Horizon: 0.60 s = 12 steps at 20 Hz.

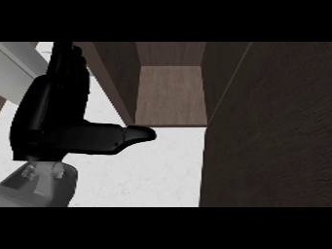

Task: Pick up the wine, place it into the cabinet and close the cabinet

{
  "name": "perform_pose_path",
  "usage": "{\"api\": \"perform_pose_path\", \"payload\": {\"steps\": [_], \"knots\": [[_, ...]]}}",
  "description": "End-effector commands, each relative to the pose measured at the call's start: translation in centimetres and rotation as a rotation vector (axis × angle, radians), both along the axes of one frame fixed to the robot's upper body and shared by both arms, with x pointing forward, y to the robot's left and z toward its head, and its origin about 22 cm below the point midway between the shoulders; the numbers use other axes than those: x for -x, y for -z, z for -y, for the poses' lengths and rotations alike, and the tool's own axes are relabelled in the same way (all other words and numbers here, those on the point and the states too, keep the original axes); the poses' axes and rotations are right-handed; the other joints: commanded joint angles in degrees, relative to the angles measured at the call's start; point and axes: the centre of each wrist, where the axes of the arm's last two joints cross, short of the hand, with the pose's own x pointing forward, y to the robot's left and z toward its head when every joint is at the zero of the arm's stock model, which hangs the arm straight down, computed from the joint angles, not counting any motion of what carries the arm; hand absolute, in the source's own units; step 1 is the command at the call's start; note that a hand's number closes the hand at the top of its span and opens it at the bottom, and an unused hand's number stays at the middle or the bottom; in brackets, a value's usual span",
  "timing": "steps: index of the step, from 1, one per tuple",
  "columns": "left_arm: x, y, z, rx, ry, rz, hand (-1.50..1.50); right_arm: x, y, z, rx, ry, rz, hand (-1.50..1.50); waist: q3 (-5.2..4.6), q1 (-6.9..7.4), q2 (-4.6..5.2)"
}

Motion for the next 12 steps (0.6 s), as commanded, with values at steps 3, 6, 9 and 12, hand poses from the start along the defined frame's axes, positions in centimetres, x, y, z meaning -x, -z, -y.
{"api": "perform_pose_path", "payload": {"steps": [3, 6, 9, 12], "knots": [[1.5, -1.5, 2.9, -0.008, 0.041, 0.061, -1.5, 3.9, -3.8, 0.1, -0.017, -0.017, 0.03, -1.5, 0.48, -0.24, -0.1], [1.5, -4.0, 3.2, 0.001, 0.015, 0.082, -1.5, 4.9, -4.1, 0.5, -0.014, -0.009, 0.031, -1.5, 0.52, -0.49, -0.21], [3.5, -5.9, 3.1, 0.023, 0.013, 0.09, -1.5, 4.4, -3.4, 0.2, -0.036, -0.005, 0.032, -1.5, 0.55, -0.02, -0.35], [2.6, -5.9, 1.4, -0.014, -0.033, 0.097, -1.5, 4.8, -4.8, 0.5, -0.008, -0.009, 0.044, -1.5, 0.48, 0.12, -0.1]]}}
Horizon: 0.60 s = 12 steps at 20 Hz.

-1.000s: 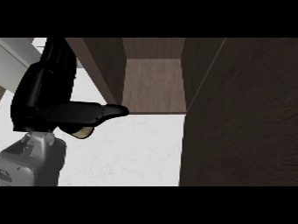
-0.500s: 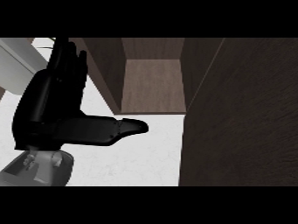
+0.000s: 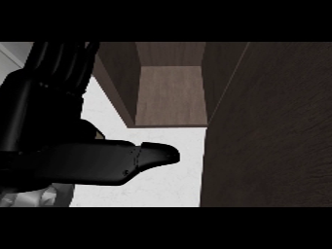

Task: Pick up the wine, place it into the cabinet and close the cabinet

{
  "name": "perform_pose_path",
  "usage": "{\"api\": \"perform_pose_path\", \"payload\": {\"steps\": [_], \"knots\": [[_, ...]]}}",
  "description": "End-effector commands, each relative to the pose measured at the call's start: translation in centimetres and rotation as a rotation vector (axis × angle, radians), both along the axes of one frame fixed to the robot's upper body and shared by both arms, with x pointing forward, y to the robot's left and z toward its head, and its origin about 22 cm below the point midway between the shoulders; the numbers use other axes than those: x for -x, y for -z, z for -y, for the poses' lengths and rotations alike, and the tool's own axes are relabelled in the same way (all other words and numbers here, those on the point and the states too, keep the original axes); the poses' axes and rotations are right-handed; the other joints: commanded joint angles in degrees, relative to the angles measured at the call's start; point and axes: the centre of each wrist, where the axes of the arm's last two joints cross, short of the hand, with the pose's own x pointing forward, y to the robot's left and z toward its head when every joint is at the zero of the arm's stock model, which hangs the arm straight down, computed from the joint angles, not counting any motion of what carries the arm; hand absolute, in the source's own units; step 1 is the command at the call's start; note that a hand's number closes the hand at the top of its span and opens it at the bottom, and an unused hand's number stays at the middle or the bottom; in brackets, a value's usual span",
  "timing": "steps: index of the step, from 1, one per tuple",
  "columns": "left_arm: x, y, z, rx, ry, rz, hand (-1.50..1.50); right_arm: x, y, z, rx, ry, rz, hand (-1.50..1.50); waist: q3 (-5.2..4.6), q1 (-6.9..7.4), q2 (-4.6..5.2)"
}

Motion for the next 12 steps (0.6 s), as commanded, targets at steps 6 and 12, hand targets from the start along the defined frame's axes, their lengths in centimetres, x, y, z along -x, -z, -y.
{"api": "perform_pose_path", "payload": {"steps": [6, 12], "knots": [[1.7, -0.5, -0.3, -0.018, -0.054, -0.011, -1.5, 3.9, -3.9, 0.5, -0.031, -0.011, 0.083, -1.5, 0.03, 0.25, 0.08], [1.4, -1.3, -3.4, -0.037, -0.112, -0.027, -1.5, 3.8, -3.8, 0.6, -0.019, -0.022, 0.069, -1.5, 0.04, 0.27, 0.1]]}}
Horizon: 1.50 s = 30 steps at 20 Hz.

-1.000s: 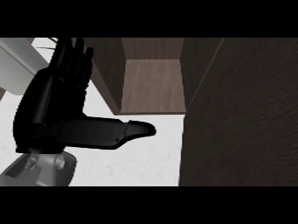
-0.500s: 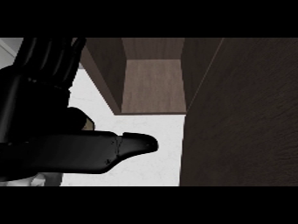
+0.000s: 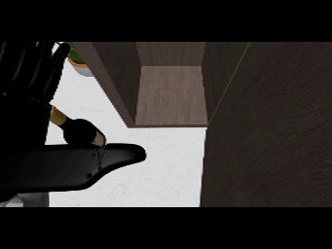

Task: Pick up the wine, place it into the cabinet and close the cabinet

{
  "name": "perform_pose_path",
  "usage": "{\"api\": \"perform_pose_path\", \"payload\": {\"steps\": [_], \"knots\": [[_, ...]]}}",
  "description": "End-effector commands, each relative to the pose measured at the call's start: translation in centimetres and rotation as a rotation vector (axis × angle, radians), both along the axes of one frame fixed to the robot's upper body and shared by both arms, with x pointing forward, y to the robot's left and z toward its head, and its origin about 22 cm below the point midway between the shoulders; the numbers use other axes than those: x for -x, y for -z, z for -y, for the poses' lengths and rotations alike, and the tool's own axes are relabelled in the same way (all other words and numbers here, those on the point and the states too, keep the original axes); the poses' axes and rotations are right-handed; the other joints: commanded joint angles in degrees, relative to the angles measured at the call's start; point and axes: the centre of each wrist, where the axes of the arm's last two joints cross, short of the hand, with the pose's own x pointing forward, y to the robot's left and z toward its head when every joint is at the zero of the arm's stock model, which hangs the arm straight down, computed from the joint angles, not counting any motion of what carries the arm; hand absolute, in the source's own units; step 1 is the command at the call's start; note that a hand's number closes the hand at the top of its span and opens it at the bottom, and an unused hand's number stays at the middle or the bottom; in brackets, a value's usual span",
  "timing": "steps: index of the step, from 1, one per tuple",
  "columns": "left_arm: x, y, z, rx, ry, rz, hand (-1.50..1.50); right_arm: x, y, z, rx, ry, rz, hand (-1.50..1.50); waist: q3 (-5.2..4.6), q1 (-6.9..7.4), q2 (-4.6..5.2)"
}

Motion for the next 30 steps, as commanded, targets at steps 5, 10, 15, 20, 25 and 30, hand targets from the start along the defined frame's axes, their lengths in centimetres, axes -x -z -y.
{"api": "perform_pose_path", "payload": {"steps": [5, 10, 15, 20, 25, 30], "knots": [[0.2, 0.6, -4.1, -0.039, -0.087, -0.005, -1.5, 4.7, -3.8, 0.3, -0.05, -0.008, 0.054, -1.5, -0.07, -0.09, -0.03], [-1.6, 0.3, -5.7, -0.066, -0.135, -0.016, -1.5, 5.1, -4.2, 0.7, -0.039, -0.051, 0.06, -1.5, 0.0, -0.69, 0.04], [-0.6, 1.2, -8.2, -0.084, -0.152, -0.03, -1.5, 4.5, -3.8, 0.7, -0.037, -0.038, 0.056, -1.5, 0.01, -0.1, 0.01], [-1.3, 3.6, -10.0, -0.067, -0.181, -0.062, -1.5, 4.0, -3.7, 0.5, -0.041, -0.055, 0.073, -1.5, -0.02, -0.18, 0.12], [-1.3, 7.0, -12.4, -0.063, -0.183, -0.11, -1.5, 4.4, -4.4, 0.2, -0.05, -0.048, 0.058, -1.5, -0.11, -0.14, 0.11], [-2.3, 7.7, -14.2, -0.045, -0.182, -0.15, -1.5, 5.0, -4.3, 0.6, -0.047, -0.058, 0.07, -1.5, -0.01, -0.65, 0.03]]}}
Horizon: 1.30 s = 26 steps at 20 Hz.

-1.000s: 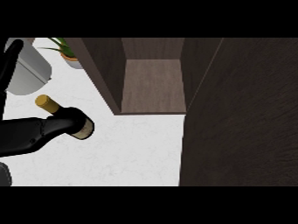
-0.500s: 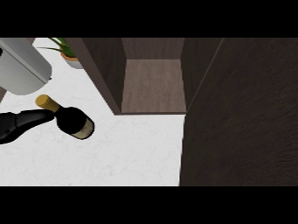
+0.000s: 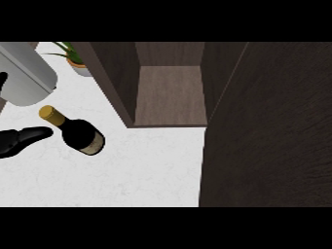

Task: Pick up the wine, place it into the cabinet and close the cabinet

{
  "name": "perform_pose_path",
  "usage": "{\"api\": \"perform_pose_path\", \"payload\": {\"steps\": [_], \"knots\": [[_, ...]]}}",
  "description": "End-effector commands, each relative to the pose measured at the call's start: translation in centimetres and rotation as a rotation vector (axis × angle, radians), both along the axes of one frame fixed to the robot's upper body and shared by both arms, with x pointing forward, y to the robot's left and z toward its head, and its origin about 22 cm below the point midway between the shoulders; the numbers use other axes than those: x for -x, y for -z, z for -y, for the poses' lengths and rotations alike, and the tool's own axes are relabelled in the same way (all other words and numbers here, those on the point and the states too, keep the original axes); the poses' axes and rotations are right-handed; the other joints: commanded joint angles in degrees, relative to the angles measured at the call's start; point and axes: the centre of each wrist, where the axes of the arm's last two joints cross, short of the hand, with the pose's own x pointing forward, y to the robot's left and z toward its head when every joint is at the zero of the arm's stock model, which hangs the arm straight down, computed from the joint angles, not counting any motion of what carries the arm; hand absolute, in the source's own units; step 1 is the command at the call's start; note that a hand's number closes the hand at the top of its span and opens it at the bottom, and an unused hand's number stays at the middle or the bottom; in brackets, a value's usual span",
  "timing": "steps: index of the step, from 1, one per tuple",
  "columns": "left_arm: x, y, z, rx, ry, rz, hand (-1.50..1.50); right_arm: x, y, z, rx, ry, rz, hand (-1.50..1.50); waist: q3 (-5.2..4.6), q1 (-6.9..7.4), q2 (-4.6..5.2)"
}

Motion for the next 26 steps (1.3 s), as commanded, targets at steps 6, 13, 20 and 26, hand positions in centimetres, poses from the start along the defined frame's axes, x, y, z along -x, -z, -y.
{"api": "perform_pose_path", "payload": {"steps": [6, 13, 20, 26], "knots": [[-0.6, 5.5, -2.7, -0.002, 0.01, -0.069, -1.5, 4.3, -3.5, 0.9, -0.052, -0.027, 0.096, -1.5, -0.01, 0.11, 0.06], [-2.0, 9.1, -2.9, -0.006, 0.009, -0.094, -1.5, 4.9, -3.5, 1.0, -0.061, -0.028, 0.062, -1.5, 0.0, -0.24, 0.08], [-3.3, 12.9, -3.4, -0.014, -0.022, -0.124, -1.5, 5.3, -3.6, 1.3, -0.044, -0.038, 0.074, -1.5, 0.03, -0.78, 0.09], [-3.3, 15.3, -6.1, -0.005, -0.032, -0.152, -1.5, 4.9, -3.3, 1.1, -0.069, -0.03, 0.086, -1.5, 0.0, -0.68, 0.12]]}}
